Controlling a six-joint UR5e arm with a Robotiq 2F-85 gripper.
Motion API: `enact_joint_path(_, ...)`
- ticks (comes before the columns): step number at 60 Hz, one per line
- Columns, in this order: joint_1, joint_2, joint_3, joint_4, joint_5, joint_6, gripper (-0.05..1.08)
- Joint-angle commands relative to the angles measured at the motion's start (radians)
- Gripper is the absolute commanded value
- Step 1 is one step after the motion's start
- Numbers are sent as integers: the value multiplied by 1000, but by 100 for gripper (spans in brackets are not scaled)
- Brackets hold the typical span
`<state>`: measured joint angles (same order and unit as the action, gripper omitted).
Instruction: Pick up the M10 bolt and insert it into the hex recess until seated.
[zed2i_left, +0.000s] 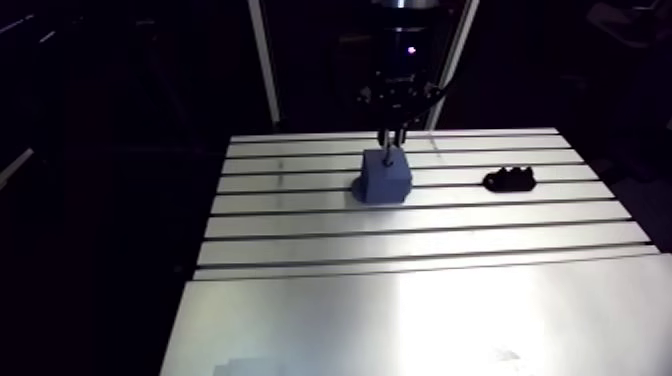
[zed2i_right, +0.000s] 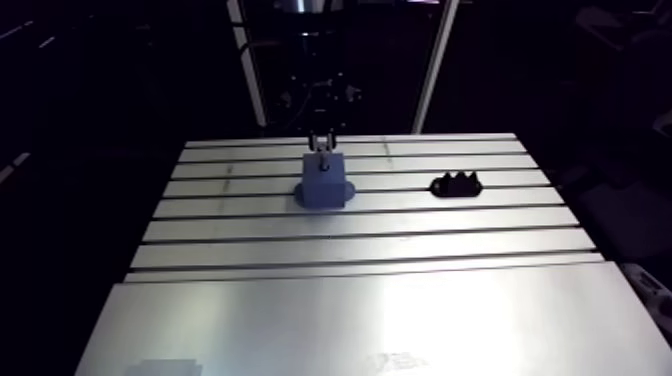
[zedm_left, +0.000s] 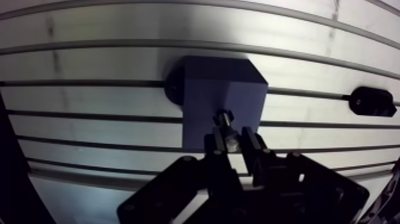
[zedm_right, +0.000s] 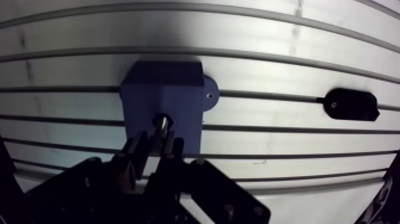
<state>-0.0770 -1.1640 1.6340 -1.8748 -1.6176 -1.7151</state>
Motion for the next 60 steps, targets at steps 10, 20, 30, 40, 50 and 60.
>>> enact_joint_path(10,-3,6,-4,-2,-1,-9,79)
enact_joint_path(20,-3,8,-1,-1,0,-14,79)
enact_joint_path(30,-1,8,4,-1,0,-14,79)
enact_joint_path(40,-1,8,2,-1,0,-14,79)
enact_joint_path(50,-1,8,-2,-1,0,-14,80)
enact_joint_path(60,-1,8,-7,-1,0,-14,80)
